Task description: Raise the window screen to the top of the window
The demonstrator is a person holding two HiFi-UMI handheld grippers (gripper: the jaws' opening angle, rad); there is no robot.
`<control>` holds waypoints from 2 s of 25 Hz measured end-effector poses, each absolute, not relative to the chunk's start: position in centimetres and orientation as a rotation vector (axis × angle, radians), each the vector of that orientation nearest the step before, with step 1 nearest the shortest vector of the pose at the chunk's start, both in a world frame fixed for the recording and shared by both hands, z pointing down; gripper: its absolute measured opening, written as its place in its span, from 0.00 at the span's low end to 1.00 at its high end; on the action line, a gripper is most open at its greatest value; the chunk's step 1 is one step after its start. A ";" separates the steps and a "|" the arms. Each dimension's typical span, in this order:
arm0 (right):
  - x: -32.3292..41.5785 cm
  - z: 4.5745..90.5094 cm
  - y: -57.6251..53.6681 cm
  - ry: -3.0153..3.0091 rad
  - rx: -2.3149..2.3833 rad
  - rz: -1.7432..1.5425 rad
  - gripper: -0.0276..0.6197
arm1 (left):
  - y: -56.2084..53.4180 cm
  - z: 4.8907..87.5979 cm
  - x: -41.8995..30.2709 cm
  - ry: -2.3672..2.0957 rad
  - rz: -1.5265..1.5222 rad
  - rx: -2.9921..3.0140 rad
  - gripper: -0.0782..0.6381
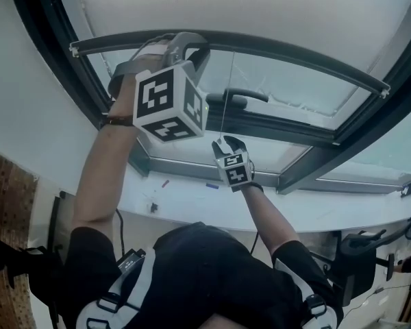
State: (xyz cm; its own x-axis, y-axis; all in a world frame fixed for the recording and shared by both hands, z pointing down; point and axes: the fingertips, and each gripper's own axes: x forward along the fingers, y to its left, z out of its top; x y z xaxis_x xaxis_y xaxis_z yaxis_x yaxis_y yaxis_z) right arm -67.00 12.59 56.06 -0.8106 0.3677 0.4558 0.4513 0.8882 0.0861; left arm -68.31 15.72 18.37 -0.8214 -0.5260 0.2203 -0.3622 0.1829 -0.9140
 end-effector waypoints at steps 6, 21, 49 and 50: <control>-67.0 56.4 13.0 -2.598 -0.628 -0.295 0.13 | 15.9 18.2 -68.4 2.307 -1.671 -0.884 0.17; -61.0 47.1 13.4 -2.766 -0.741 -0.623 0.12 | 16.9 12.0 -66.0 2.261 -1.135 -0.654 0.24; -62.4 28.6 13.3 -3.110 -0.634 -0.845 0.12 | 21.1 22.1 -64.1 2.640 -0.367 -1.008 0.24; -62.2 27.9 13.3 -3.128 -0.624 -0.859 0.12 | 21.3 22.4 -64.0 2.652 -0.340 -1.013 0.24</control>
